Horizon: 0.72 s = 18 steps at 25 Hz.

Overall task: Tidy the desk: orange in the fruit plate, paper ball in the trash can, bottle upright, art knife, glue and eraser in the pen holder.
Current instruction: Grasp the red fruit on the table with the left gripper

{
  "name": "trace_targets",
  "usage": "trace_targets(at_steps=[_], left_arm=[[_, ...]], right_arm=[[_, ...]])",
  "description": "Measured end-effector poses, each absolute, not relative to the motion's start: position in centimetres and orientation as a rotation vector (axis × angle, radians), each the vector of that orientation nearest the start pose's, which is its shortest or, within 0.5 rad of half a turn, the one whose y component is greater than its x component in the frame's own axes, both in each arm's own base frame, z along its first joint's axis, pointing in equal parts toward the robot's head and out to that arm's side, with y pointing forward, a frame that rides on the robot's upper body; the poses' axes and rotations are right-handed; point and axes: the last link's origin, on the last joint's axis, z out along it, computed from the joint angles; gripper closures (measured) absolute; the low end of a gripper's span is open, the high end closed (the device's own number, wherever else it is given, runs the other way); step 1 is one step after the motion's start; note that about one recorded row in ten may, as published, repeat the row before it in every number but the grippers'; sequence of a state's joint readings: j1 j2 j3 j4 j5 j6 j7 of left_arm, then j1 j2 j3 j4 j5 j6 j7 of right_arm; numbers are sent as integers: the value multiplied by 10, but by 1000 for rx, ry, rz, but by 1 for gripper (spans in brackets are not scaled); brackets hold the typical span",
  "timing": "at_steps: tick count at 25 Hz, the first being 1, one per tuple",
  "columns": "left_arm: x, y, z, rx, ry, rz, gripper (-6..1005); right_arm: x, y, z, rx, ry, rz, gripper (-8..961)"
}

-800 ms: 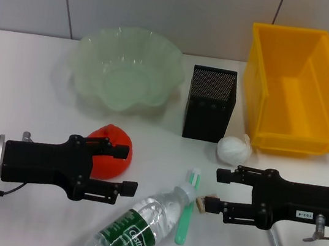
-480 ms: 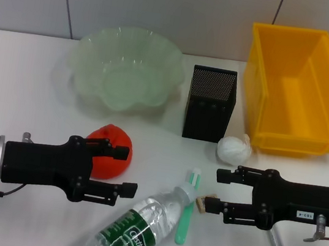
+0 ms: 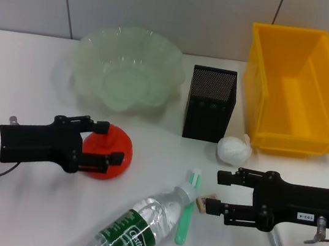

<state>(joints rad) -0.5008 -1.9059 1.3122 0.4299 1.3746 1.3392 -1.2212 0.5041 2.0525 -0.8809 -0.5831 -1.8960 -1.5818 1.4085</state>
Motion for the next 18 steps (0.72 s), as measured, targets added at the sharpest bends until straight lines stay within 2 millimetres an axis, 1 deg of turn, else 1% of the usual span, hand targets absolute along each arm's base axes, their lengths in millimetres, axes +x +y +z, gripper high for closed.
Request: trace_targets(at_steps=[4, 10, 16, 18], left_arm=[[-288, 343, -15, -2639, -596, -583, 209], [-293, 350, -25, -2581, -589, -503, 223], [-294, 351, -29, -2579, -586, -475, 237], [-295, 352, -33, -2574, -588, -440, 242]], right_arm=[[260, 310, -21, -2858, 704, 729, 152], [261, 310, -20, -2852, 708, 730, 153], [260, 312, -19, -2847, 701, 730, 152], [260, 313, -19, -2847, 698, 729, 152]])
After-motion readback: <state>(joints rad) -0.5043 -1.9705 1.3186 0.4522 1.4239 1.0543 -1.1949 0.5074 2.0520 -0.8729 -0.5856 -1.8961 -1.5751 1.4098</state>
